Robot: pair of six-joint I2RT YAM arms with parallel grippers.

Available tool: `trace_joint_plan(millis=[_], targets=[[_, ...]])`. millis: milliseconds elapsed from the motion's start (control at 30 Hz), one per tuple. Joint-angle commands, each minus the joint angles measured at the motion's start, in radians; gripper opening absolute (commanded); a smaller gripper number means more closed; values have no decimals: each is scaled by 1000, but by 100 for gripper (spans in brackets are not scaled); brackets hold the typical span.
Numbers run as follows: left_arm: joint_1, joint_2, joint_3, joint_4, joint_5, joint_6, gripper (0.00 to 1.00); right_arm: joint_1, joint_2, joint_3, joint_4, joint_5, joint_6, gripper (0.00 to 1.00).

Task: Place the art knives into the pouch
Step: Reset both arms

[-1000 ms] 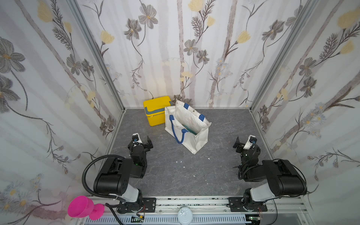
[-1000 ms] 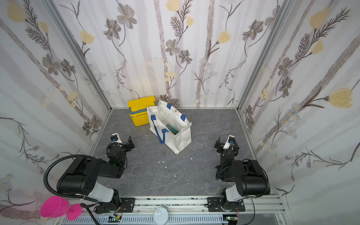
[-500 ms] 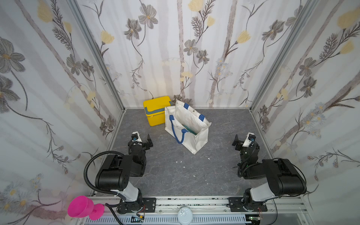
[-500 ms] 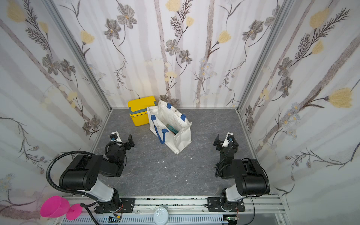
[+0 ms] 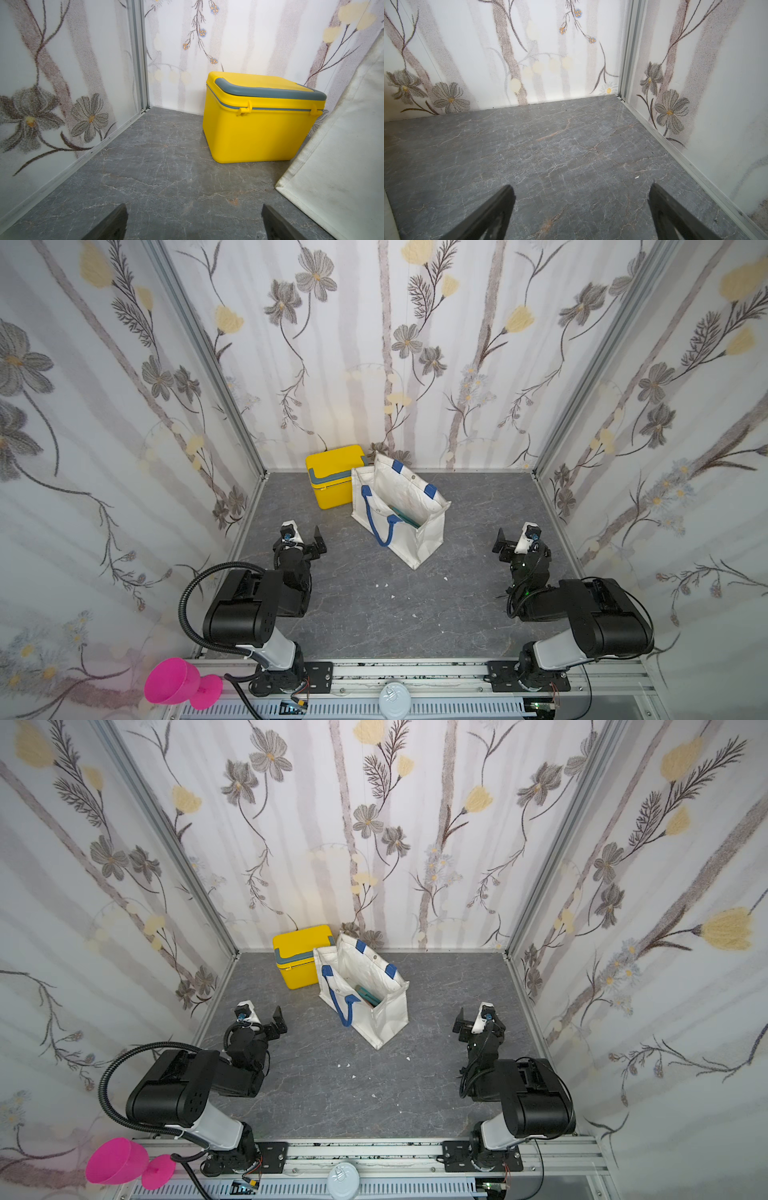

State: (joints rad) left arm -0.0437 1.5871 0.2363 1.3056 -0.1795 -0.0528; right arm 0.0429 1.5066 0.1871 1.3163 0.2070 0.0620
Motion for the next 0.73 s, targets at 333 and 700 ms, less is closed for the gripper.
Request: trace_joint_plan(millis=[333, 700], targets=[[2, 3, 10, 26, 6, -2, 100, 2, 4, 7, 12, -6, -16, 100], [2, 2, 6, 32, 3, -2, 100, 2, 3, 6, 12, -5, -16, 100]])
